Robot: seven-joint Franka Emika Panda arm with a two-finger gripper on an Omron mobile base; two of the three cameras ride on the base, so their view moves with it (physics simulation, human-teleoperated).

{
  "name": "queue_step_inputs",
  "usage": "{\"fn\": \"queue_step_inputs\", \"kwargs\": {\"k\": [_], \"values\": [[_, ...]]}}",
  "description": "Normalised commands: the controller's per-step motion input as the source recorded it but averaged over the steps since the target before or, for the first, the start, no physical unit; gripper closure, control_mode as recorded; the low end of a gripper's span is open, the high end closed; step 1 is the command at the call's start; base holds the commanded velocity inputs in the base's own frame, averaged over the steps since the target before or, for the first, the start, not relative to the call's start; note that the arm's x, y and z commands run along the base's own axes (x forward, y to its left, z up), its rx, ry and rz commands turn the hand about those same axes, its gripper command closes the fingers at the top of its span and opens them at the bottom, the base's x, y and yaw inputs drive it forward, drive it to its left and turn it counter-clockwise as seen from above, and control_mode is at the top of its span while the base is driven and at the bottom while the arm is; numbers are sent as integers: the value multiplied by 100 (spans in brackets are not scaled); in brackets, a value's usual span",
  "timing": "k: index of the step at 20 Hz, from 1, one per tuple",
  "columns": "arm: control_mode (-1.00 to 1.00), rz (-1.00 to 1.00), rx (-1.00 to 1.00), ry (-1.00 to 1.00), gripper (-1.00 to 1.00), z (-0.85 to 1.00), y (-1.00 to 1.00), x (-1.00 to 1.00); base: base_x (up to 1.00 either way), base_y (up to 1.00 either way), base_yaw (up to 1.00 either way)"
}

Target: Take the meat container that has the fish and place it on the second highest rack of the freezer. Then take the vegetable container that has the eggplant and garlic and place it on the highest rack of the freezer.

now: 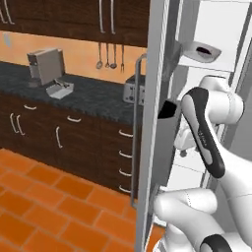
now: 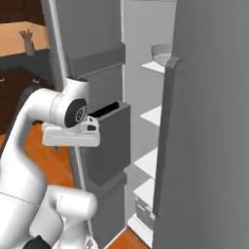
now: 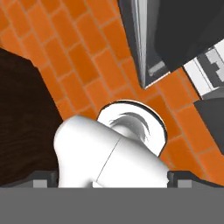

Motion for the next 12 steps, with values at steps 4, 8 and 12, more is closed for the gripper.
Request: {"fn": "queue_step_inputs", "kwargs": {"k": [4, 8, 12], "values": [[100, 0, 0, 0, -100, 0, 0, 0, -27, 8, 92], [100, 0, 0, 0, -100, 0, 0, 0, -34, 20, 88], [100, 0, 0, 0, -100, 0, 0, 0, -13, 63, 52]]}}
